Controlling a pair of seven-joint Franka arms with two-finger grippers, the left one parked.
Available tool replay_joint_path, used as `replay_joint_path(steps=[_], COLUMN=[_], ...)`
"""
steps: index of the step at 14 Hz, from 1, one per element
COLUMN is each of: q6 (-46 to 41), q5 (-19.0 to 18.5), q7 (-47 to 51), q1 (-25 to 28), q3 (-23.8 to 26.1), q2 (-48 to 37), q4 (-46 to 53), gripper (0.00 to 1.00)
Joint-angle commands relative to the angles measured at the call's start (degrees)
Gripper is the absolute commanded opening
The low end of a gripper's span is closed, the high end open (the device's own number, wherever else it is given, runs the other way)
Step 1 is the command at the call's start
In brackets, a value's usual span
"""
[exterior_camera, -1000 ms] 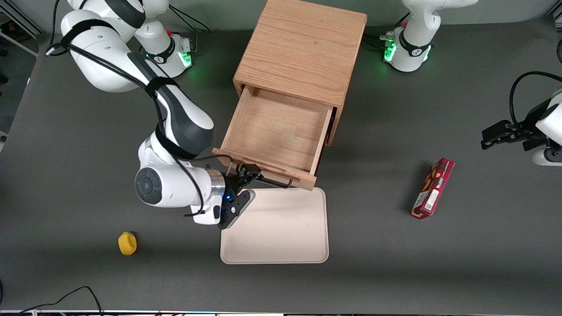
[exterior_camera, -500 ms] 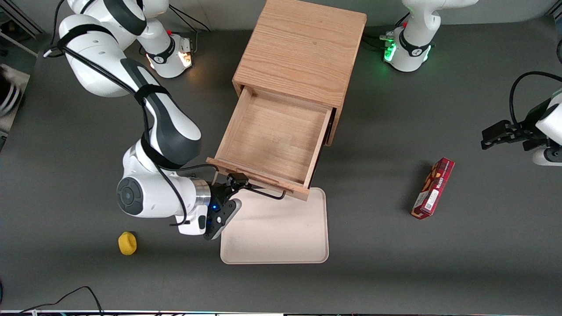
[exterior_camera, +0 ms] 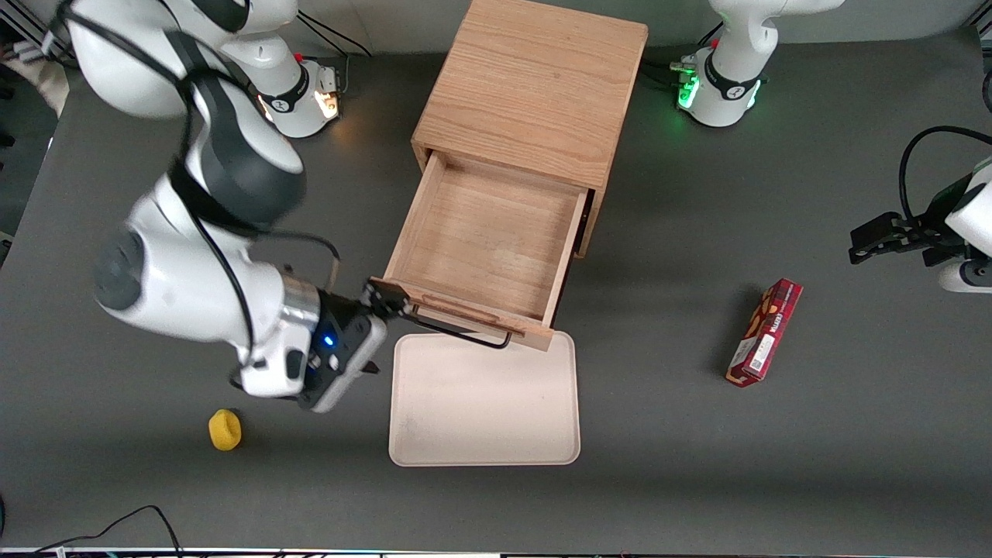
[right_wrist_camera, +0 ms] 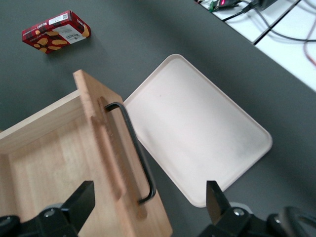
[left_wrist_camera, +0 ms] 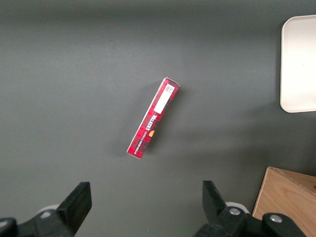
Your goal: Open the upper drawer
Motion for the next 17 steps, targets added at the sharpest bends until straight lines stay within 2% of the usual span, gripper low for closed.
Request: replay_joint_path(steps=[1, 4, 5, 7, 8, 10, 13, 15, 17], q6=[-6.7, -10.7, -14.4, -27.8, -29.0, -27.6, -14.8, -12.0, -12.0], q5=[-2.1, -1.4, -0.8, -1.3, -1.4, -1.4, -1.5, -3.5, -5.9], q7=[7.2, 19.0, 19.3, 23.5, 24.6, 26.0, 26.5, 26.4, 26.4], q1=[-1.2, -2.0, -2.0, -1.9, -2.0, -1.9, -2.0, -2.0, -2.0], q3=[-1.1, -5.3, -6.8, -11.5, -13.4, -17.4, -22.8, -25.9, -27.3], q2=[-10.7, -21.5, -23.9, -28.3, -31.2, -38.8, -54.5, -57.9, -57.3], q4=[-5.5, -10.2, -11.2, -11.8, -14.8, -27.3, -51.8, -57.5, -56.7], gripper=[1.00, 1.00, 1.00, 1.00, 1.00, 1.00, 1.00, 1.00, 1.00])
